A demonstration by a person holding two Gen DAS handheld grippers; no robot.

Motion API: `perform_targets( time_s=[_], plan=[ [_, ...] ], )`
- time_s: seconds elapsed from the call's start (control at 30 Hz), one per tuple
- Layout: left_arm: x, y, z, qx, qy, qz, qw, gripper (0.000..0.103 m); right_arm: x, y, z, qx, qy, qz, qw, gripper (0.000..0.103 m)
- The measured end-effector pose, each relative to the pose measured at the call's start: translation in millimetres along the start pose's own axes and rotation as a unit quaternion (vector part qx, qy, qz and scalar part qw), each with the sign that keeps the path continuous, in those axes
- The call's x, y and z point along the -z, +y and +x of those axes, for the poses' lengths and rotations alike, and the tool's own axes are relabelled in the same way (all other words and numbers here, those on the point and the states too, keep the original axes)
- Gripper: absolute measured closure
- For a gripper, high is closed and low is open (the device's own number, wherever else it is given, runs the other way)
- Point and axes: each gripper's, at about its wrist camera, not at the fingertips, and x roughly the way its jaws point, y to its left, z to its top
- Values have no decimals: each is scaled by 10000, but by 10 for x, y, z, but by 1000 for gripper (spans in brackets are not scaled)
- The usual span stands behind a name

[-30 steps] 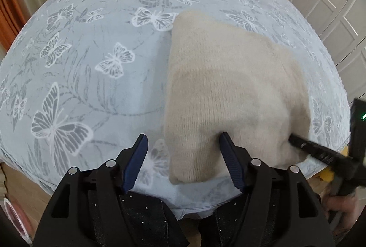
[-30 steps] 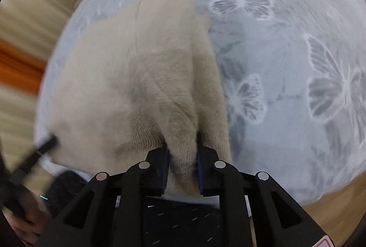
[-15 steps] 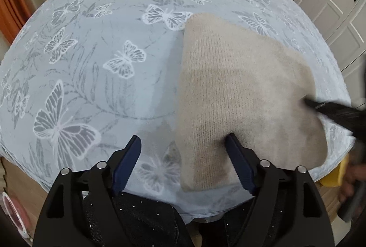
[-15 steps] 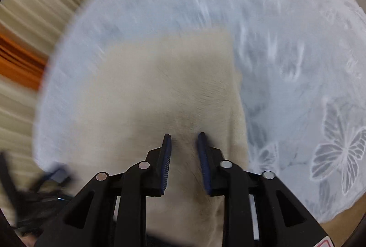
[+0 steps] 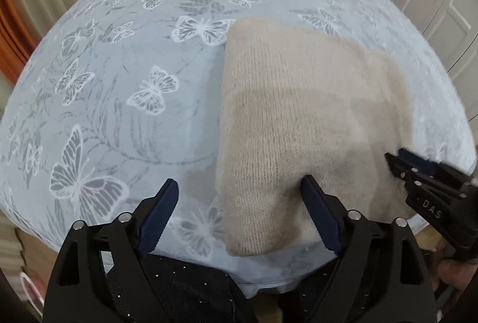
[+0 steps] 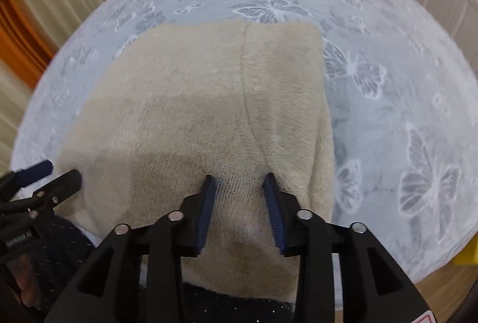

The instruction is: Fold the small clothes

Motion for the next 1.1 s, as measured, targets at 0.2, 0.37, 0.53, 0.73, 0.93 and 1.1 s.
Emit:
perform_targets(
  time_s=[0.2, 0.37, 0.53, 0.73, 0.93, 1.1],
  plan=[
    [57, -20, -11, -76, 14, 64, 9999, 20, 22, 15, -27, -27, -59, 5, 10000, 58],
    [83, -33, -39, -177, -1, 177, 9997, 19, 29, -19, -28, -1026, 77, 78, 9947, 6],
    [151, 24, -71, -257, -54, 216, 9994, 18, 7, 265, -123, -444, 126, -415, 9981, 7],
    [255, 329, -301, -253, -395, -19, 9989, 18, -94, 477, -430, 13, -227, -128, 9997, 6],
    [311, 641, -409, -354, -452, -402, 9975, 18, -332, 599, -374, -571, -81, 174, 9982, 27],
    [353, 788, -515, -437, -487, -482, 9967, 18, -345, 961, 34, -630, 433, -249, 9968, 73]
  ],
)
